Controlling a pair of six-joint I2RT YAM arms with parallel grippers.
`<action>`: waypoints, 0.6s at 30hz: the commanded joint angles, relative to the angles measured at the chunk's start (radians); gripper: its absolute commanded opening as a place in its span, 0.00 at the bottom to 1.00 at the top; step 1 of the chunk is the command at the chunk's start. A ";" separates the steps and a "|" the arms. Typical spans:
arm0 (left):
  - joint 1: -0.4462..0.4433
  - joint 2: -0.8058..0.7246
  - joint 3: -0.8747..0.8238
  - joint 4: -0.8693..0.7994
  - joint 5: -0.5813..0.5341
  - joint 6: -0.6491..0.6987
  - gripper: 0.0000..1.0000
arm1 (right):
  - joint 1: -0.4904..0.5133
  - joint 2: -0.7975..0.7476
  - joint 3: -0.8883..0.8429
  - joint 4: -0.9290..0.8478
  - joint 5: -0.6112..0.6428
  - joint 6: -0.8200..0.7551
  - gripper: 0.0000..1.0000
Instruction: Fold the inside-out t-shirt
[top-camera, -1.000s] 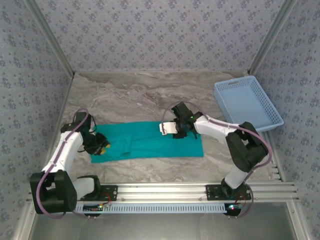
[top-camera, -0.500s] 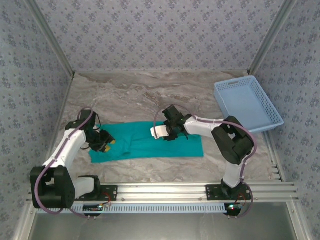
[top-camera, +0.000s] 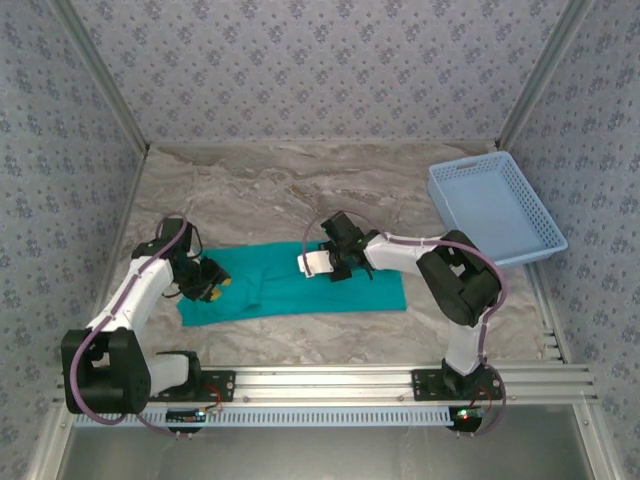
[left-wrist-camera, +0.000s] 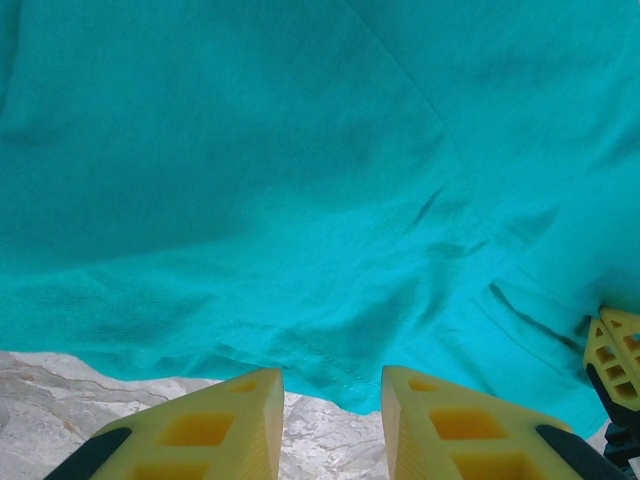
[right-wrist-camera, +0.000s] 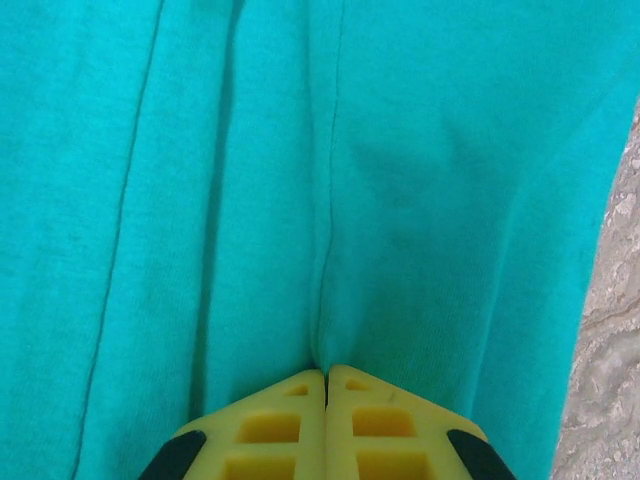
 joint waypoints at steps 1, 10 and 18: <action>-0.002 0.002 -0.006 0.001 -0.011 -0.012 0.32 | 0.009 -0.044 0.041 -0.060 -0.023 0.003 0.00; 0.000 0.011 0.003 0.004 -0.012 -0.012 0.32 | 0.031 -0.069 0.187 -0.297 -0.055 0.094 0.00; 0.001 0.027 0.044 0.003 0.000 0.007 0.33 | 0.060 -0.067 0.183 -0.366 -0.230 0.293 0.28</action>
